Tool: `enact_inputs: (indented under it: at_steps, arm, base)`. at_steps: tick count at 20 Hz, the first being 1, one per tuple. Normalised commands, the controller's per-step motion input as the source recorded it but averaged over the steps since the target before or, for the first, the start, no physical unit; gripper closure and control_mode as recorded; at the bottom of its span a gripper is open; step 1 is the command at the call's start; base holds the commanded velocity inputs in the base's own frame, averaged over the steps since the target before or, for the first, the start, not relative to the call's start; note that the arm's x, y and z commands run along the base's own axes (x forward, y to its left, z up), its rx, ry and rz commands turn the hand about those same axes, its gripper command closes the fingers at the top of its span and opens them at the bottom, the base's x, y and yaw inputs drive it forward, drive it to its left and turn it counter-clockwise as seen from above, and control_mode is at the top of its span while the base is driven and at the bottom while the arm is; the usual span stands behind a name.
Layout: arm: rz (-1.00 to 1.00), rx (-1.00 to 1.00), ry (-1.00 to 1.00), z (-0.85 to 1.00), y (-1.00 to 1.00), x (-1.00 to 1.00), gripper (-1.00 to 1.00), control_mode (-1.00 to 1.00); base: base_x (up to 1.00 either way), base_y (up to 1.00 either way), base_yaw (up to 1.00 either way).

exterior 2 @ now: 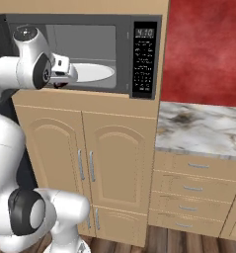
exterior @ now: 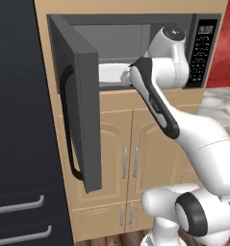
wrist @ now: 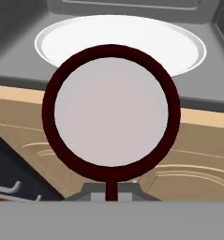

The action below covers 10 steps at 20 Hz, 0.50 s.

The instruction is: Pick the mug from the counter and place it inside the microwave. Then close the microwave.

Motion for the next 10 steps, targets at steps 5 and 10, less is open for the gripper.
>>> enact_inputs:
  at_steps: [5,10]
  arm:
    - [0.00,0.00,-0.02,0.04,0.00,0.53,1.00,-1.00]
    - [0.00,0.00,0.02,0.02,0.01,0.44,1.00,-1.00]
  base:
    - [0.00,0.00,0.00]
    - [0.00,0.00,0.00]
